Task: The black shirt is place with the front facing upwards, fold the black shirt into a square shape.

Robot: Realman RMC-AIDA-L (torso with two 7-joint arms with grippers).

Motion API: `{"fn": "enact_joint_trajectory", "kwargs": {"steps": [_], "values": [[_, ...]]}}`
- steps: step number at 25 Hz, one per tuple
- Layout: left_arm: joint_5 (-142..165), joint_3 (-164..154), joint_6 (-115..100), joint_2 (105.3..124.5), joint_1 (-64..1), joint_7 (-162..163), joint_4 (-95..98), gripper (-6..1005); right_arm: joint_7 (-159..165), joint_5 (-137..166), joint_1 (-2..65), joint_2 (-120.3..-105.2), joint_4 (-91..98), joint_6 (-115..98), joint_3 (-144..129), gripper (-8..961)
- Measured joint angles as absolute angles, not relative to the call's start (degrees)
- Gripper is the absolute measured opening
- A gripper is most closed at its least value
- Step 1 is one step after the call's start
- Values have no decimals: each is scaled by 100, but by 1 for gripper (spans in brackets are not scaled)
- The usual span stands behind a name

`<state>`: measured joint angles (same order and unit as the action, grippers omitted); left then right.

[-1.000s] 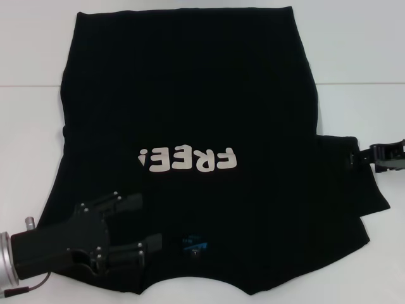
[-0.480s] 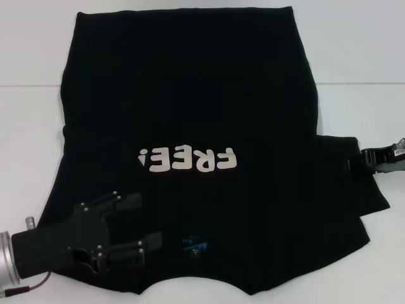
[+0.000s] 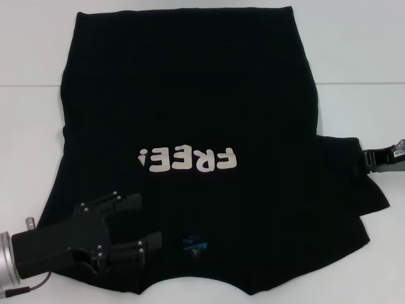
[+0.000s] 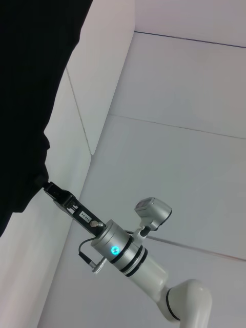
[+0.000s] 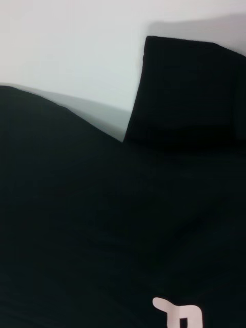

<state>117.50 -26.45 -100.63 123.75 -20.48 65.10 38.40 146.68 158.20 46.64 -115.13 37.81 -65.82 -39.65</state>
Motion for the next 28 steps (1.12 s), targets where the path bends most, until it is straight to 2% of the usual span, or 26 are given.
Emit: {"fn": "enact_joint_trajectory", "kwargs": {"steps": [2, 7, 12, 19, 28], "values": [[11750, -2638, -10063, 12375, -2048, 6515, 3840, 865, 14663, 15820, 4657, -11513, 3782, -6582, -3980, 215], [11750, -2619, -10063, 12371, -2049, 6635, 3841, 863, 14656, 15820, 4618, -11503, 3832, -6556, -3991, 12], [11750, -2613, -10065, 12367, -2055, 6681, 3841, 861, 14589, 15793, 4560, -11428, 3866, -6565, -3938, 11], [11750, -2628, -10118, 12347, -2073, 6864, 3868, 859, 14466, 15317, 4291, -11171, 4217, -6745, -3911, 12], [11791, -2643, -10144, 12330, -2109, 7021, 3903, 855, 14285, 14896, 4146, -11077, 4743, -7236, -3809, 11]]}}
